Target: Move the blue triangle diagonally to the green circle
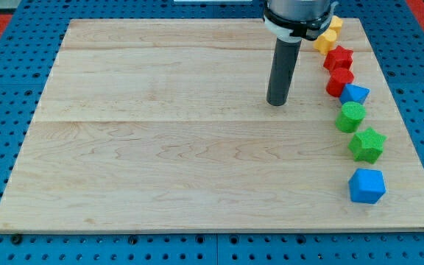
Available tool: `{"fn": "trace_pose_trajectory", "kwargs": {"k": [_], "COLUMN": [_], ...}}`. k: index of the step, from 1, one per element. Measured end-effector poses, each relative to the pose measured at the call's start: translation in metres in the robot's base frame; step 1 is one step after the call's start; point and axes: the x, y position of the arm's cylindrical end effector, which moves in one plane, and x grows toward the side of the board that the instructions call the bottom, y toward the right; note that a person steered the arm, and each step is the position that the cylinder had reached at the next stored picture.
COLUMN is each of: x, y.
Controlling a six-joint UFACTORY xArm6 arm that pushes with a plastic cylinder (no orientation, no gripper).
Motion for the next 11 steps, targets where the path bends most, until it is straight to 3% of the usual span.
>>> {"fn": "trace_pose_trajectory", "kwargs": {"k": [2, 4, 5, 6, 7, 8, 10, 11], "x": [0.025, 0.210, 0.214, 0.199, 0.112, 0.007, 0.008, 0.000], "y": [-0.007, -0.001, 0.084, 0.218, 0.242, 0.202, 0.030, -0.019]}}
